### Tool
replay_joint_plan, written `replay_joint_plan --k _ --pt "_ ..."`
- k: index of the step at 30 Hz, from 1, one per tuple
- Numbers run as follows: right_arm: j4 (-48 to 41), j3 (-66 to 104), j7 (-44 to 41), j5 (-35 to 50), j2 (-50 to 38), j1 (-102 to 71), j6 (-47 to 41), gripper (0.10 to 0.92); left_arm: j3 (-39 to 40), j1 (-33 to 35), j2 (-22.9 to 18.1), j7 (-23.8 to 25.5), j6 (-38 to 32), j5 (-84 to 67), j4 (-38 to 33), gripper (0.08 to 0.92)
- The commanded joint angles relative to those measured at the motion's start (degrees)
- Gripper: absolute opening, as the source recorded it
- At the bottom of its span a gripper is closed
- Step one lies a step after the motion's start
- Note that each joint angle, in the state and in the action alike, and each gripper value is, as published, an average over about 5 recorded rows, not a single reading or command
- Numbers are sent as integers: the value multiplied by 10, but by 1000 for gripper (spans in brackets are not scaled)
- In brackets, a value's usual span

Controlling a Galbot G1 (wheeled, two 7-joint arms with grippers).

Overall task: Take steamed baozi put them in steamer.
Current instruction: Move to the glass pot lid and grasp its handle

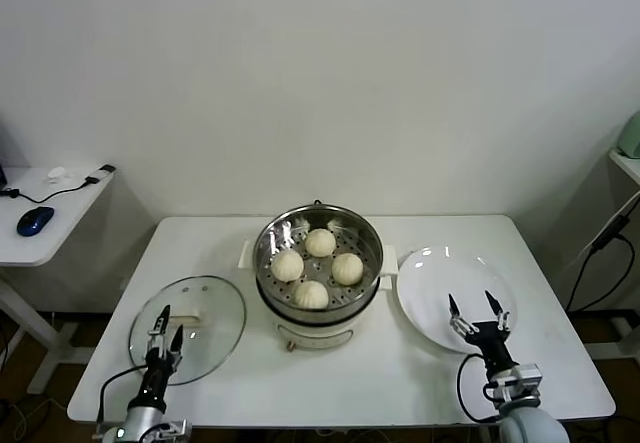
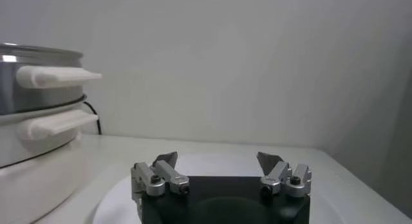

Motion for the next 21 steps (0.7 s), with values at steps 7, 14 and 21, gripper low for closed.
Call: replay_joint_plan --k 7,14,21 --pt "-7 5 -1 -9 9 -4 5 823 11 -58 5 3 30 52 53 823" --pt "-10 3 -2 -12 7 -2 6 823 15 -62 -2 7 41 54 77 714" --pt "-11 3 -2 -10 4 -1 6 823 15 -73 -20 -2 45 59 102 515"
